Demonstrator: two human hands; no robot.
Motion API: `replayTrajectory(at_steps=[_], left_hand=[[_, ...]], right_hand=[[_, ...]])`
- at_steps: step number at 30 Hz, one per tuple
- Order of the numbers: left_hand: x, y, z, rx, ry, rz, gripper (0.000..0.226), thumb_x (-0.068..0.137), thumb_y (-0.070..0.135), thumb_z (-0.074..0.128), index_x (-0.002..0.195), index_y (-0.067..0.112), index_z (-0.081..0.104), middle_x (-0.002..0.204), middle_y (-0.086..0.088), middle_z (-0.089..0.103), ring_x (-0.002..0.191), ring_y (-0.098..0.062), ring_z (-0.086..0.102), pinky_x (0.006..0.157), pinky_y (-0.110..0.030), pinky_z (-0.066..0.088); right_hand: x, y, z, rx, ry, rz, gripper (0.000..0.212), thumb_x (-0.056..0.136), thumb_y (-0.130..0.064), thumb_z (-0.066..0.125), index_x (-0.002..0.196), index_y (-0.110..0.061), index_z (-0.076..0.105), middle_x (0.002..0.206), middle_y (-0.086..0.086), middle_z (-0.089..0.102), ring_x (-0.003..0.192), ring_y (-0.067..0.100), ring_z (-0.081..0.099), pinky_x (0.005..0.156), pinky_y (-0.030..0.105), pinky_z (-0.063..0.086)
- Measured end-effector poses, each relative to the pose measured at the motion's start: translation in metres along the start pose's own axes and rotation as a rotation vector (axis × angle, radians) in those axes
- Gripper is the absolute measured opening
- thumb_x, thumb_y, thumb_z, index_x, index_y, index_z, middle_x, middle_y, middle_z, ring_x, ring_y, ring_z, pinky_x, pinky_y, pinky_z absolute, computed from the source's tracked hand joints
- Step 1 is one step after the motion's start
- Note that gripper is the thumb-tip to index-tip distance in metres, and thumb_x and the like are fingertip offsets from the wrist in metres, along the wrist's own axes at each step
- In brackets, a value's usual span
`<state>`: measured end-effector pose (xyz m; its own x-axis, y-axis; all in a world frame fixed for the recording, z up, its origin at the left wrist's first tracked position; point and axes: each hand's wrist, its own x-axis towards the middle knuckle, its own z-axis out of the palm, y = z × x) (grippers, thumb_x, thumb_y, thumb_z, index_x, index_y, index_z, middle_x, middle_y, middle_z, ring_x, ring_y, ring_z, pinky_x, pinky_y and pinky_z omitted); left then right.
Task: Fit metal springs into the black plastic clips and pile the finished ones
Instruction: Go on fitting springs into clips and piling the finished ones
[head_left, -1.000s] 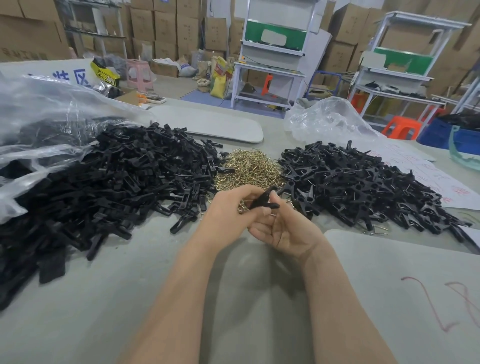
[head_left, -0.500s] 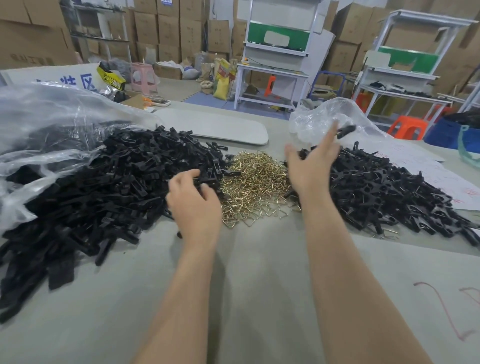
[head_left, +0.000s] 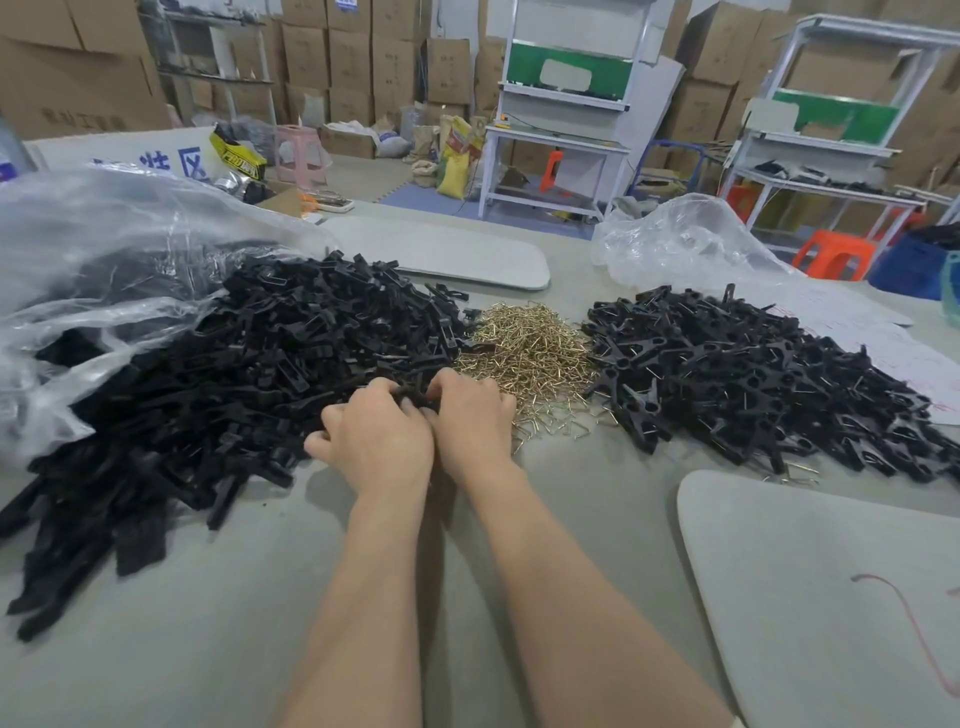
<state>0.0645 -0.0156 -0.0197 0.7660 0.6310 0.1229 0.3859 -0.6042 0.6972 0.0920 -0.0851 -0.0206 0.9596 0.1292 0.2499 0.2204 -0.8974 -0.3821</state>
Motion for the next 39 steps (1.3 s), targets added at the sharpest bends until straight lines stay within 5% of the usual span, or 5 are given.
replayTrajectory(at_steps=[16,20,25,32,39], left_hand=[[-0.003,0.001,0.013,0.147,-0.074,0.172,0.017,0.095,0.033,0.051,0.105,0.031,0.064,0.105,0.001,0.066,0.113,-0.025,0.044,0.083,-0.036,0.019],[-0.005,0.008,0.008,-0.198,-0.037,0.214,0.014,0.091,0.027,0.058,0.103,0.027,0.065,0.099,0.007,0.068,0.105,-0.019,0.053,0.091,-0.034,0.028],[-0.017,0.025,0.003,-0.748,-0.384,0.313,0.013,0.088,0.009,0.064,0.093,0.021,0.063,0.085,0.013,0.064,0.079,0.005,0.06,0.08,-0.013,0.049],[-0.021,0.026,0.006,-0.838,-0.485,0.306,0.011,0.089,0.008,0.063,0.09,0.019,0.062,0.082,0.008,0.064,0.07,0.007,0.059,0.067,-0.003,0.044],[-0.02,0.024,0.012,-0.85,-0.508,0.302,0.017,0.088,0.013,0.065,0.084,0.03,0.063,0.081,0.011,0.067,0.072,0.008,0.06,0.068,-0.007,0.046]], right_hand=[[-0.01,0.031,-0.024,0.355,0.129,0.056,0.035,0.094,-0.008,0.046,0.127,-0.02,0.052,0.102,0.007,0.065,0.092,0.022,0.06,0.085,0.037,0.048],[-0.017,0.056,-0.042,0.799,0.202,0.251,0.028,0.096,-0.003,0.047,0.115,-0.016,0.062,0.084,0.005,0.067,0.06,0.007,0.061,0.06,0.025,0.054],[-0.027,0.064,-0.052,1.544,0.078,0.361,0.019,0.093,0.008,0.049,0.096,-0.001,0.066,0.077,0.009,0.069,0.064,0.009,0.066,0.062,0.016,0.053],[-0.03,0.059,-0.051,1.07,0.134,0.127,0.021,0.093,-0.004,0.056,0.093,-0.021,0.068,0.088,0.003,0.07,0.066,0.004,0.066,0.066,0.019,0.055],[-0.031,0.06,-0.052,0.768,0.184,0.089,0.026,0.095,-0.01,0.054,0.119,-0.009,0.064,0.107,0.006,0.067,0.099,0.023,0.064,0.093,0.044,0.05]])
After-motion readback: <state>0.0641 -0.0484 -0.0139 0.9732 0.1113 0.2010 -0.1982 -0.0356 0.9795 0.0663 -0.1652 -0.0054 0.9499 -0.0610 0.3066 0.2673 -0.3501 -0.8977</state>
